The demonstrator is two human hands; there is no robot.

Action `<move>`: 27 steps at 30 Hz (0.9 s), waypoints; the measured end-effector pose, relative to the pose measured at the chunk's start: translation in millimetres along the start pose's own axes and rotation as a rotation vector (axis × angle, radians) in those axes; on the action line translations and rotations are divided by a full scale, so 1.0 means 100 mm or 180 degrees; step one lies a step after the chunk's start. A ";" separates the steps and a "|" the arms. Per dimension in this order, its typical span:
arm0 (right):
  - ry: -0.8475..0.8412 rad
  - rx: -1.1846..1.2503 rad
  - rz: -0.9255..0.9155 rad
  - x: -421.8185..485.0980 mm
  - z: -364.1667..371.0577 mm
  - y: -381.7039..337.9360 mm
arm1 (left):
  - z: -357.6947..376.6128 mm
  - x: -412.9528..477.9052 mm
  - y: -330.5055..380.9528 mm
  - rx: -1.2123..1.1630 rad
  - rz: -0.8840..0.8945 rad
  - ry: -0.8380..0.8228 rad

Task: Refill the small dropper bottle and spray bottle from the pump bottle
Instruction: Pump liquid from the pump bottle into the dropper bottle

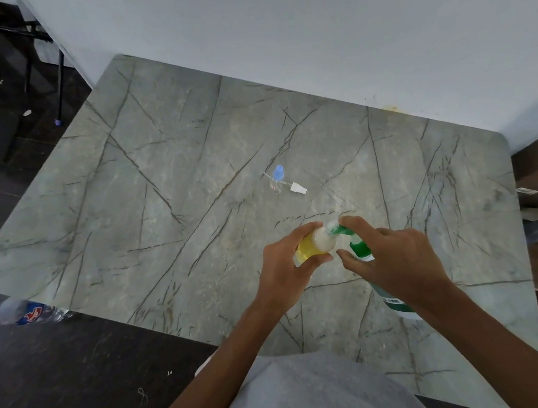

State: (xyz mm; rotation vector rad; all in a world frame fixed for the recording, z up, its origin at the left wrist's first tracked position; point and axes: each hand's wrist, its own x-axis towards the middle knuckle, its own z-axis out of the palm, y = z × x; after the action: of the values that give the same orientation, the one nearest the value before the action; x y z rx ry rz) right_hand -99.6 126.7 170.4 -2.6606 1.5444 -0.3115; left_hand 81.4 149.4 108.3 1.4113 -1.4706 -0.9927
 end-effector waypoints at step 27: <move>0.0077 -0.0034 -0.0067 -0.03 0.03 0.07 | 0.07 0.00 0.03 0.0108 0.0107 -0.0036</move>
State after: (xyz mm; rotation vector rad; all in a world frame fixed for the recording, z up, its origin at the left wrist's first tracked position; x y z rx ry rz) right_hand -106.2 125.7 166.5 -2.6927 1.5302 -0.3388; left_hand 73.7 149.6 108.6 1.4025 -1.5212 -0.9605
